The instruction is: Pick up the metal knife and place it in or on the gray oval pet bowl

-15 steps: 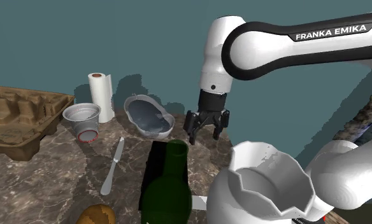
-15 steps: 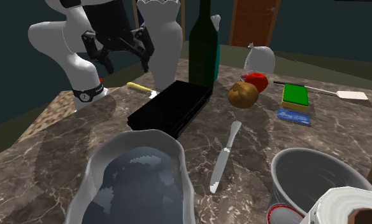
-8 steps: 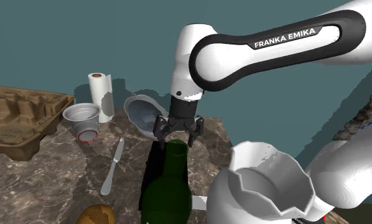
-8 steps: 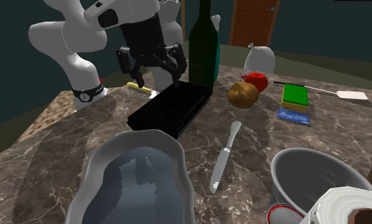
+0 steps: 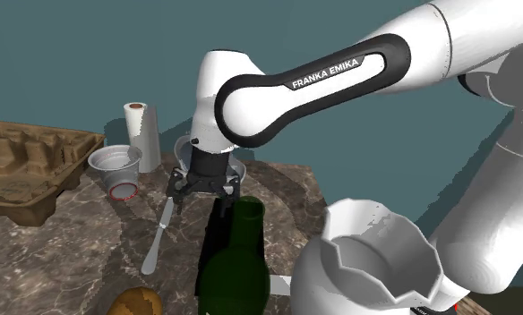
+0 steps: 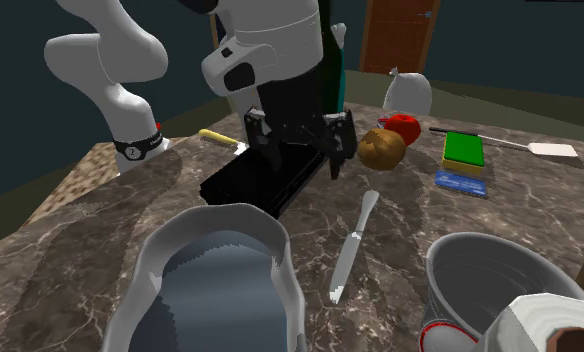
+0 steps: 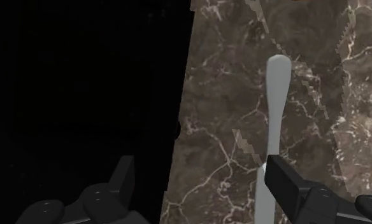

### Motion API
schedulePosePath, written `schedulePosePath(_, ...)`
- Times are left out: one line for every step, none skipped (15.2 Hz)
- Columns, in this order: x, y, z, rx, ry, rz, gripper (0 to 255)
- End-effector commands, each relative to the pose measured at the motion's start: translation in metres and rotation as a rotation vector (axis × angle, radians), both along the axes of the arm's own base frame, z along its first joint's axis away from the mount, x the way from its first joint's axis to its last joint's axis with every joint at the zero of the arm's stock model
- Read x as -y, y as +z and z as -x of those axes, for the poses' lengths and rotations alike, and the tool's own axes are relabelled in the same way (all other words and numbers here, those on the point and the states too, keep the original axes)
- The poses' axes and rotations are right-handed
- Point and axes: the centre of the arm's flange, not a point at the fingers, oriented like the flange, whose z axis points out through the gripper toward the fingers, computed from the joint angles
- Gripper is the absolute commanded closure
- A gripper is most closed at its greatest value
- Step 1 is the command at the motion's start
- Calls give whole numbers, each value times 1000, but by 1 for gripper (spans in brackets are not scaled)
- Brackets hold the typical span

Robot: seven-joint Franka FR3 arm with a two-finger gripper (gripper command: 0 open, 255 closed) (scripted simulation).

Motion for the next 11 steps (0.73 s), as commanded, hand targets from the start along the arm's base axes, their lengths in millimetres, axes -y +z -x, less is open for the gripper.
schedulePosePath(-16,-7,-16,3,-47,-3,0)
schedulePosePath(-24,-11,-25,4,-68,-5,0)
schedulePosePath(-32,-15,-33,5,-89,-6,0)
schedulePosePath(-40,-19,-42,6,-111,-7,0)
schedulePosePath(-47,-23,-51,7,-132,-8,0)
schedulePosePath(-55,-27,-60,8,-153,-10,0)
schedulePosePath(-56,-28,-61,8,-156,-10,0)
schedulePosePath(-57,-33,-61,8,-156,-10,0)
schedulePosePath(-58,-38,-60,8,-156,-10,0)
schedulePosePath(-59,-43,-60,8,-156,-10,0)
schedulePosePath(-60,-48,-59,8,-156,-10,0)
